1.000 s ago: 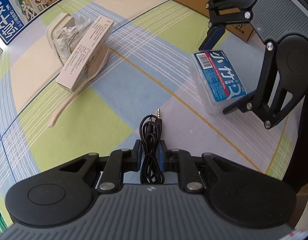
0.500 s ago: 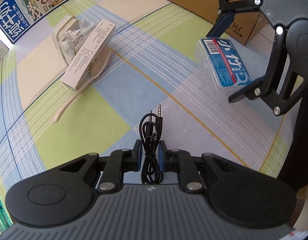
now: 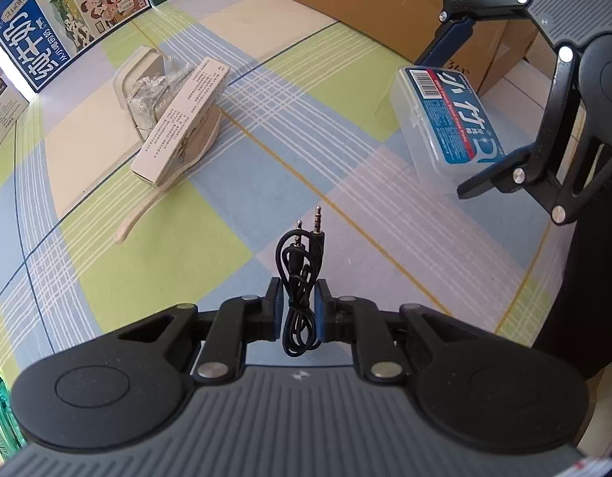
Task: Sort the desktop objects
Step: 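Carry the floss box and black cable over the cardboard box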
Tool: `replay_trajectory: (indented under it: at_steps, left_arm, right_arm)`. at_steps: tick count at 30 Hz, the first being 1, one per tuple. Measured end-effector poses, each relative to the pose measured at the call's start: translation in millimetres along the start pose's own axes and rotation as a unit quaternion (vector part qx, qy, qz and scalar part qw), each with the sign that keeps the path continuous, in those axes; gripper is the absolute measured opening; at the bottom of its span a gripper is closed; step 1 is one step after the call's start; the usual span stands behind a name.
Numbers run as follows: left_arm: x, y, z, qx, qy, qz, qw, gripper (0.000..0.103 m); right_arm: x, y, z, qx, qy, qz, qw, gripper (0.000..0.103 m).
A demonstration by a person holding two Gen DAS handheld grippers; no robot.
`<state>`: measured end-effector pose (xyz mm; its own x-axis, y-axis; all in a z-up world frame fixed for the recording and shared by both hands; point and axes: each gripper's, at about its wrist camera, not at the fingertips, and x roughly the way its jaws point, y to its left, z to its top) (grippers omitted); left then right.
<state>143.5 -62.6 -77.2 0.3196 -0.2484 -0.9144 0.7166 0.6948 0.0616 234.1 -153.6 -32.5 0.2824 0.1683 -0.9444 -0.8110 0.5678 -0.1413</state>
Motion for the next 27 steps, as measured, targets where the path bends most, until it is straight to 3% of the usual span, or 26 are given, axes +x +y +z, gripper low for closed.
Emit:
replay_trajectory:
  at_steps: [14,27]
  left_arm:
    - [-21.2,-11.3,11.8,-0.002,-0.012,-0.001,0.9999,0.012]
    - [-61.1,-37.9,84.5,0.021,-0.056,-0.001,0.9982,0.012]
  right_arm:
    - [-23.9,-4.6,-1.2,0.004,-0.017,-0.007,1.000,0.083]
    - [-90.7,-47.5,-18.9,0.036,-0.046,-0.053,0.997,0.083]
